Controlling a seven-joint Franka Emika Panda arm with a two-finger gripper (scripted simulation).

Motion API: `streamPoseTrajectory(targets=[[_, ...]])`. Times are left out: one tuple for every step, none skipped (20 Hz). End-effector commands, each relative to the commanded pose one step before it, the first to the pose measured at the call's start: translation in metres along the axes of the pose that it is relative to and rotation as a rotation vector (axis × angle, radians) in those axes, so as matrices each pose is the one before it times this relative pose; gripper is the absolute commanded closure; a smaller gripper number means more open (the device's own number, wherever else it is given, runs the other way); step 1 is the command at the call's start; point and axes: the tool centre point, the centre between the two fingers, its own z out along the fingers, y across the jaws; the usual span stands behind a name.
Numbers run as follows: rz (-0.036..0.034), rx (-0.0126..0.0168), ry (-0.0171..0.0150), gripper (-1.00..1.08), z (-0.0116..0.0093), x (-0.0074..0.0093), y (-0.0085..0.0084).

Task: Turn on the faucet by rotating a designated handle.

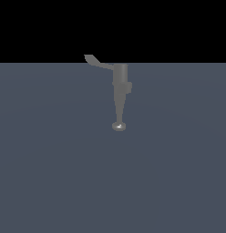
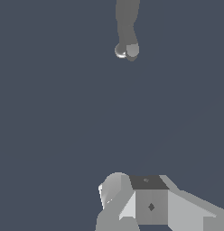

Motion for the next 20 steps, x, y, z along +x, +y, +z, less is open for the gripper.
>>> streamPoseTrajectory(targets=[[0.00174,0.00038,-0.00452,1.08,0.00143,0.00017,0.00126],[-0.00052,-0.00011,0.00044,1.08,-0.00014,-0.00008,-0.00007],[0.00025,0.00005,0.00081,1.08,-0.00027,0.00012,-0.00029],[0.00169,0.00037,0.00059,1.08,-0.00022,0.00044,-0.00021],[0.00285,0.00062,0.00024,1.08,-0.00013,0.00079,-0.00021],[0.00411,0.00089,0.00005,1.08,-0.00009,0.0011,-0.0002],[0.00536,0.00115,-0.00012,1.08,-0.00005,0.00141,-0.0002],[0.00651,0.00138,-0.00023,1.08,-0.00003,0.00172,-0.00025],[0.00758,0.00158,-0.00026,1.08,-0.00003,0.002,-0.00031],[0.00842,0.00174,-0.00018,1.08,-0.00006,0.00223,-0.0004],[0.00952,0.00194,-0.0001,1.08,-0.00009,0.00252,-0.00052],[0.01068,0.00214,-0.00007,1.08,-0.0001,0.00283,-0.00062],[0.01193,0.00234,-0.00015,1.08,-0.00007,0.00314,-0.0007],[0.01313,0.00251,-0.00026,1.08,-0.00002,0.00345,-0.00082],[0.01438,0.00267,-0.00034,1.08,0.00002,0.00376,-0.00093],[0.0156,0.00282,-0.00038,1.08,0.00007,0.00406,-0.00108],[0.01684,0.00294,-0.00044,1.08,0.00013,0.00437,-0.00124],[0.01814,0.00305,-0.00053,1.08,0.0002,0.00467,-0.00141],[0.01942,0.00313,-0.00061,1.08,0.0003,0.00497,-0.0016],[0.02074,0.00319,-0.00069,1.08,0.0004,0.00527,-0.00181]])
